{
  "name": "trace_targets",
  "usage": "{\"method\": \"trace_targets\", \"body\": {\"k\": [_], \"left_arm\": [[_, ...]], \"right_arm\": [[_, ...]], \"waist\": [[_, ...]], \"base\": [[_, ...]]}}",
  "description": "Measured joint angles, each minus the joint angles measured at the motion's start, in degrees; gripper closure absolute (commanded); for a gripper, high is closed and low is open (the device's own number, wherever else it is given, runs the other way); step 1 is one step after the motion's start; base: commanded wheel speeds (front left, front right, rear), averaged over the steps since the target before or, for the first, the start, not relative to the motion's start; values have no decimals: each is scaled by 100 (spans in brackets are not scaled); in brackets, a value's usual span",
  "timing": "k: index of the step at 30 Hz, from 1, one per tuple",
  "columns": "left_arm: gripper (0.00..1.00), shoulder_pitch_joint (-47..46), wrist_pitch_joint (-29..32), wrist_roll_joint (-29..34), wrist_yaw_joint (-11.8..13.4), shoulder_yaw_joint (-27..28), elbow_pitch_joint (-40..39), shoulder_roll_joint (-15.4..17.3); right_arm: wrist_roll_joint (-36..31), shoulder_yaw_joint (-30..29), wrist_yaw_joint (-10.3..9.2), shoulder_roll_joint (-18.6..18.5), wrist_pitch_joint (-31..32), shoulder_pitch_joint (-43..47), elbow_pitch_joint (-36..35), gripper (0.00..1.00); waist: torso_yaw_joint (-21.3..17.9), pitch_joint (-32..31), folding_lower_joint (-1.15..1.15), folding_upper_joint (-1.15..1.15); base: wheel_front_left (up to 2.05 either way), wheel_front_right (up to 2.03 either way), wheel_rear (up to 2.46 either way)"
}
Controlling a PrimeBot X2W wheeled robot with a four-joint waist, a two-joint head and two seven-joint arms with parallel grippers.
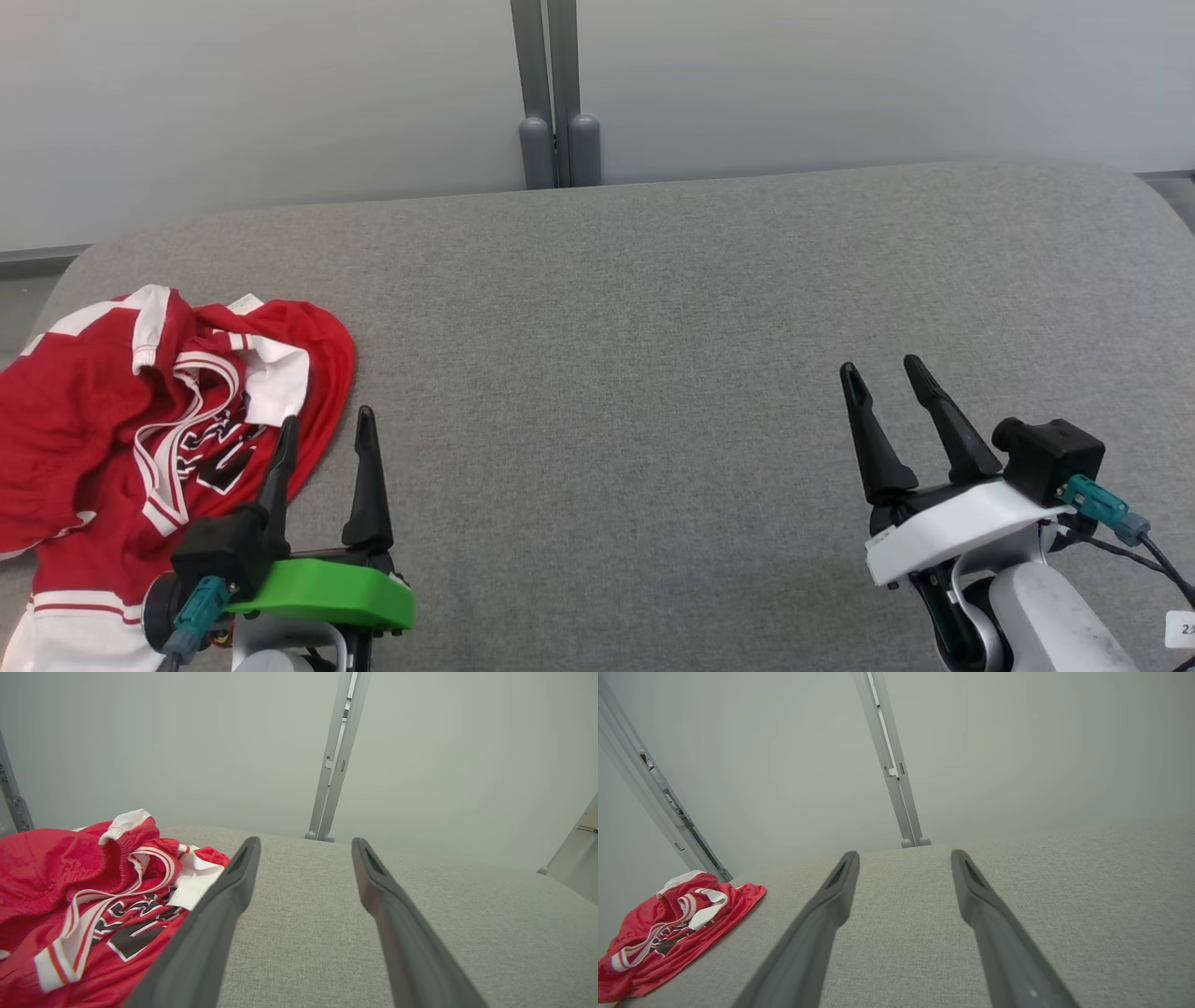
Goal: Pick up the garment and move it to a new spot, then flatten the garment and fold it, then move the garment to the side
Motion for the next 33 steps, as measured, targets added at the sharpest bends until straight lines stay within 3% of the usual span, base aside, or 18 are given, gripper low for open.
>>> {"method": "trace_targets", "body": {"k": [20, 33], "left_arm": [[0, -1, -199, 656, 125, -101, -26, 8], [0, -1, -214, 619, 142, -100, -68, 9]], "right_arm": [[-599, 0, 0, 32, -214, -25, -30, 0], [-558, -1, 0, 42, -227, -44, 5, 0]], "waist": [[25, -13, 0, 0], [-3, -32, 0, 0]], "base": [[0, 0, 0], [0, 0, 0]]}}
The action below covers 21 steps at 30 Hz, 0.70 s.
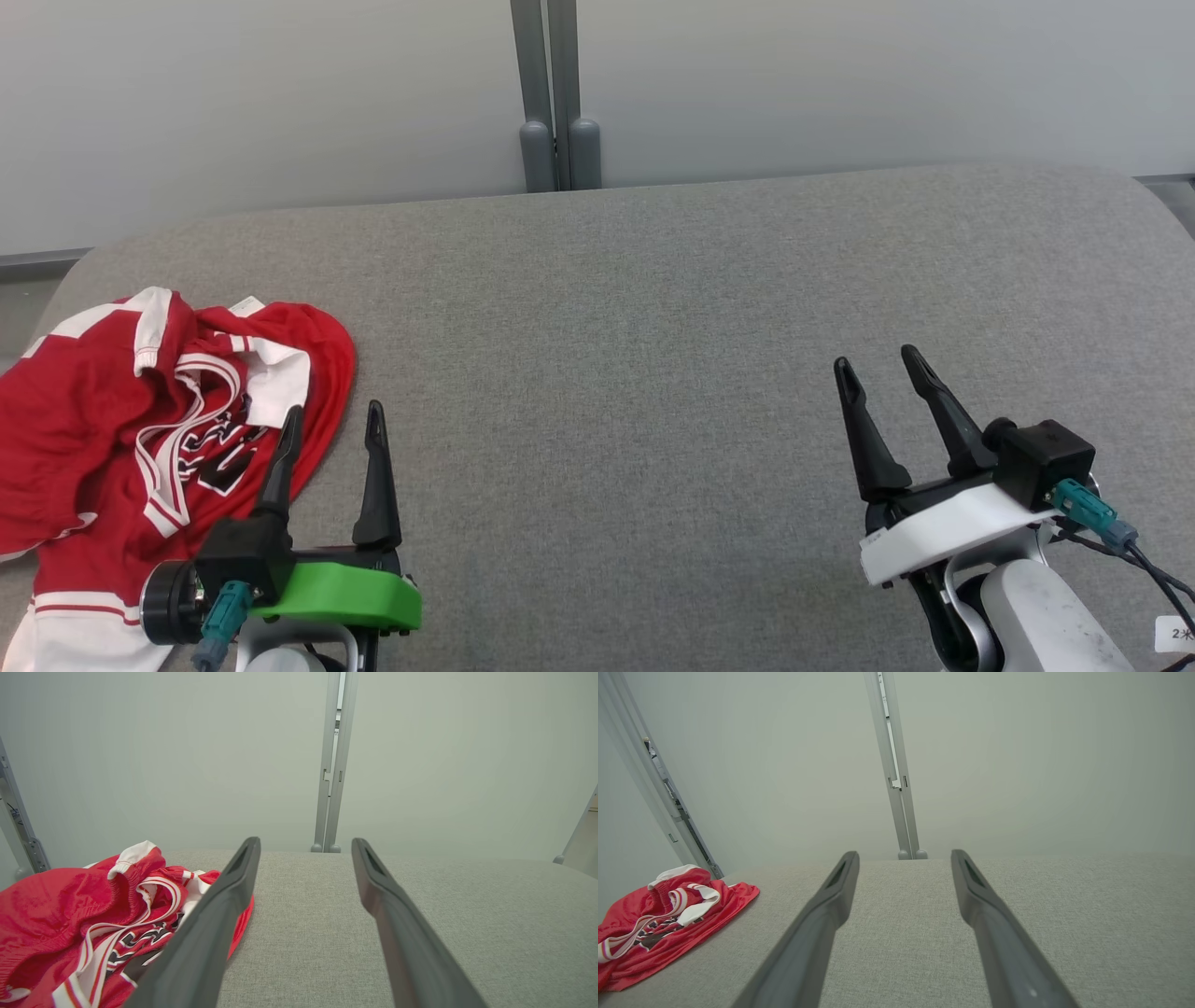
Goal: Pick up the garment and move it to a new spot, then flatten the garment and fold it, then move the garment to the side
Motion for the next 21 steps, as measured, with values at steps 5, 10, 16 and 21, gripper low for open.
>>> {"method": "trace_targets", "body": {"k": [5, 10, 16, 21], "left_arm": [[0, 0, 0, -9, 0, 0, 2, 0], [0, 0, 0, -10, 0, 2, 9, 0], [0, -1, 0, -15, 0, 0, 24, 0], [0, -1, 0, -25, 0, 0, 36, 0]], "right_arm": [[19, 1, 0, -3, 0, 0, 4, 0], [24, 15, 0, -3, 0, 0, 5, 0], [25, 29, 1, -2, 0, 0, 5, 0], [44, 36, 0, -5, 0, 0, 11, 0]], "waist": [[1, -6, 0, 0], [5, -11, 0, 0], [17, -12, 0, 0], [34, -23, 0, 0]], "base": [[0, 0, 0], [0, 0, 0], [0, 0, 0], [0, 0, 0]]}}
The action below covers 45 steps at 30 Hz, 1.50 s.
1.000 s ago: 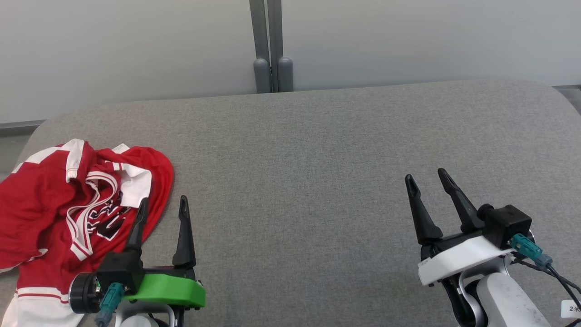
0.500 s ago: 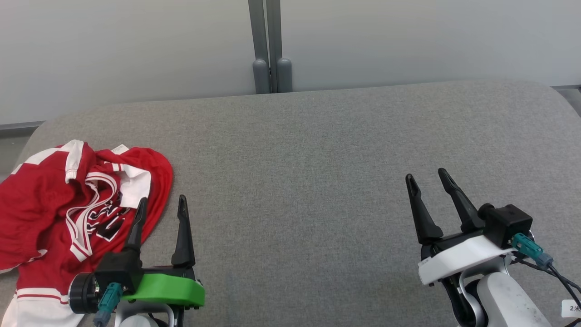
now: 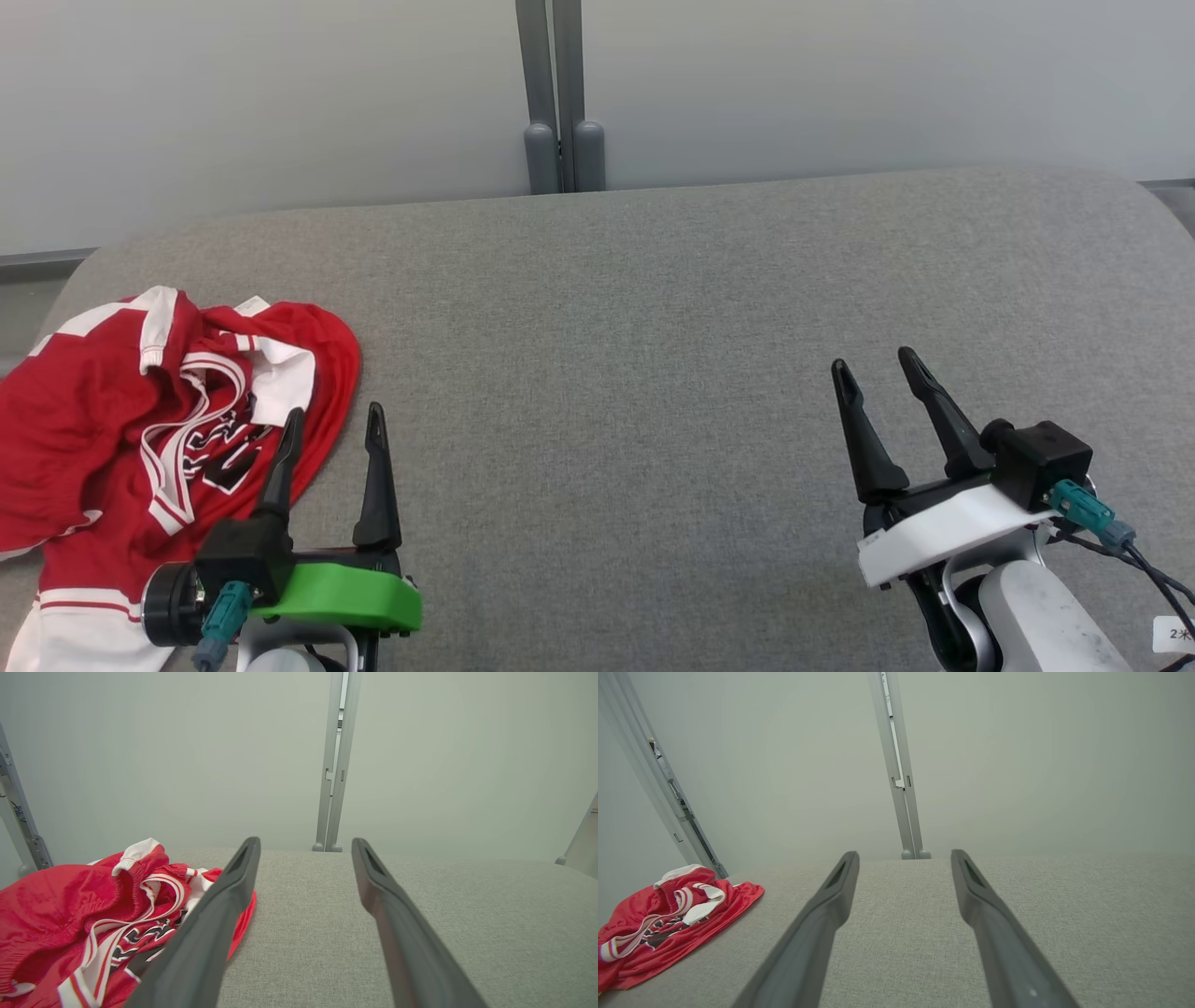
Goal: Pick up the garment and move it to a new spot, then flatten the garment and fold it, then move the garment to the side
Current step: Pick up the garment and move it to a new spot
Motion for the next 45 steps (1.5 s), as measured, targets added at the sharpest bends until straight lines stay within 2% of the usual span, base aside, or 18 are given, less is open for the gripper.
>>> {"method": "trace_targets", "body": {"k": [11, 17, 35, 40, 45], "left_arm": [[0, 1, -8, -218, 71, 37, 32, 0], [0, 12, -8, -259, 102, 77, 90, 1], [0, 140, -8, -283, 65, 352, 130, 3], [0, 164, -9, -281, 51, 368, 143, 3], [0, 176, -9, -266, 43, 389, 157, 3]], "right_arm": [[138, 81, 1, 26, -1, 73, 19, 0], [247, 185, 1, 24, -1, 125, 11, 0], [471, 483, 1, 38, -1, 208, 0, 0], [483, 521, 1, 40, -1, 207, 12, 0], [490, 559, 1, 38, -1, 208, 10, 0]], "waist": [[302, 8, 0, 0], [701, 4, 0, 0], [2236, -29, 0, 0], [2493, -54, 0, 0], [2566, -94, 0, 0]], "base": [[0, 0, 0], [0, 0, 0], [0, 0, 0], [0, 0, 0], [0, 0, 0]]}}
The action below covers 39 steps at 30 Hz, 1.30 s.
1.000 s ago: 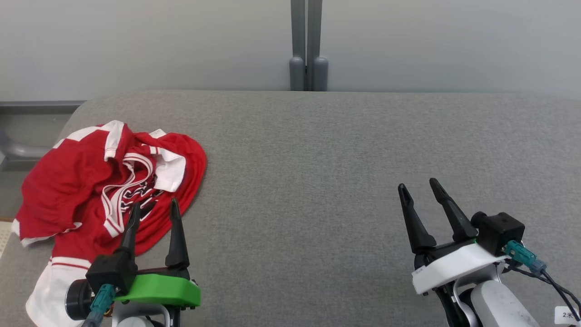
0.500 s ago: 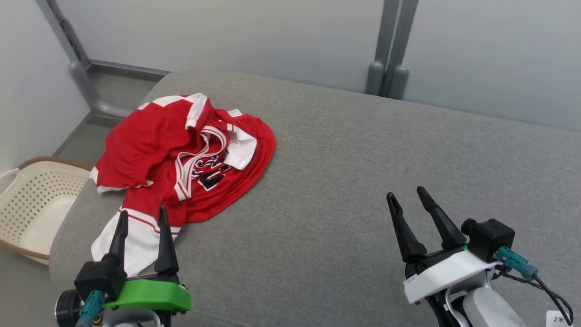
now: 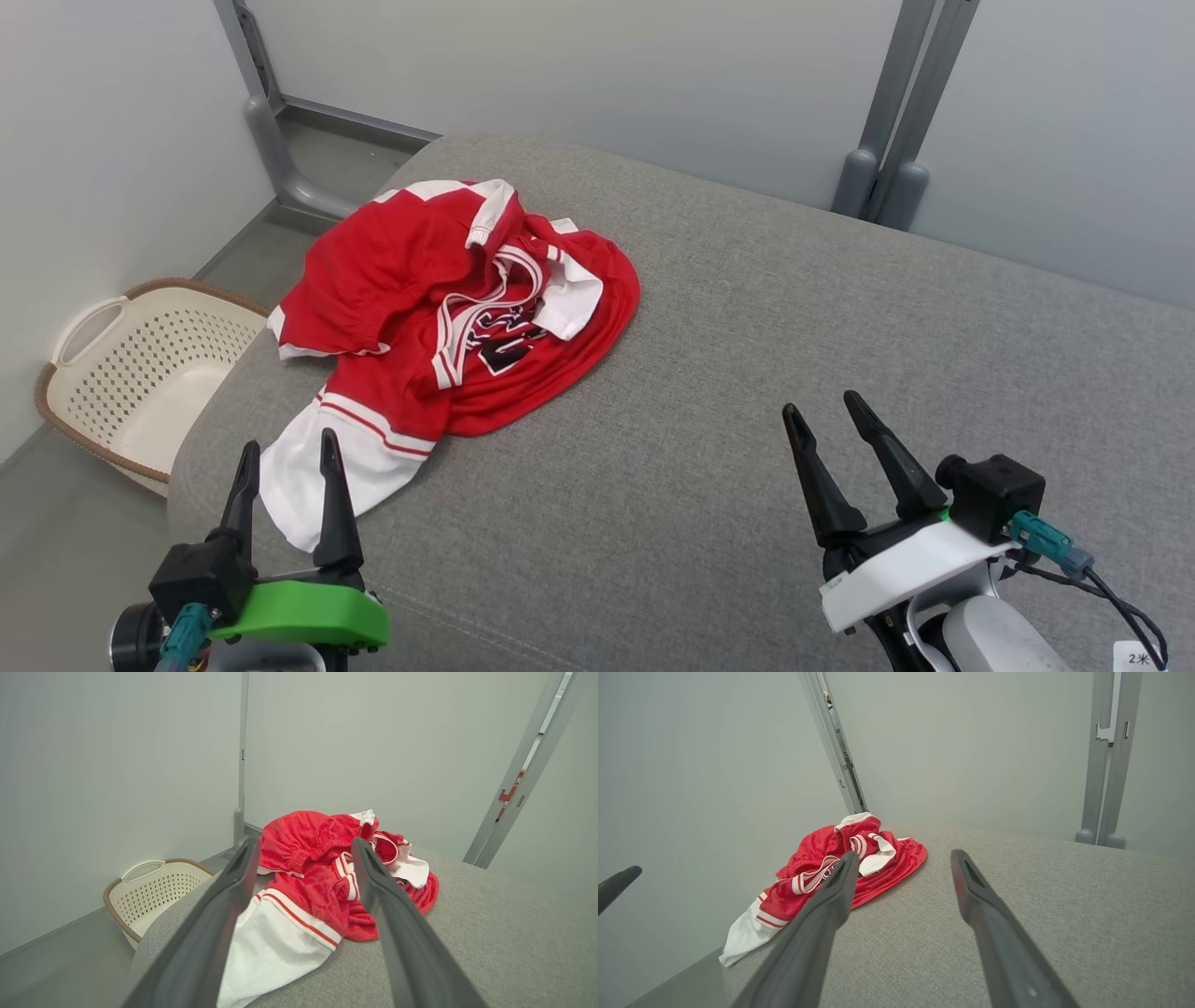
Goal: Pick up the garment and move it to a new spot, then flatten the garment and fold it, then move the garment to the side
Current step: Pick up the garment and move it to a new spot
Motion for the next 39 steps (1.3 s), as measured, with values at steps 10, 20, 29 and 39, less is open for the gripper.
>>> {"method": "trace_targets", "body": {"k": [10, 20, 29, 39], "left_arm": [[0, -12, 1, 7, -101, -3, 149, 0], [0, -542, 723, -304, -404, 9, 357, 271], [0, -1584, 2620, -898, -627, 25, 772, 851], [0, -2758, 4277, -1711, -740, 58, 2031, 1355]], "right_arm": [[59, 62, 0, -45, 0, -4, -2, 0], [93, 131, 0, -120, 0, -95, -23, 0], [90, 135, 0, -249, 0, -316, -82, 0], [91, 179, 0, -383, 0, -673, -154, 0]], "waist": [[-126, 22, 0, 0], [-391, 169, 0, 0], [-713, 496, 0, 0], [-1203, 968, 0, 0]], "base": [[0, 0, 0], [0, 0, 0], [0, 0, 0], [0, 0, 0]]}}
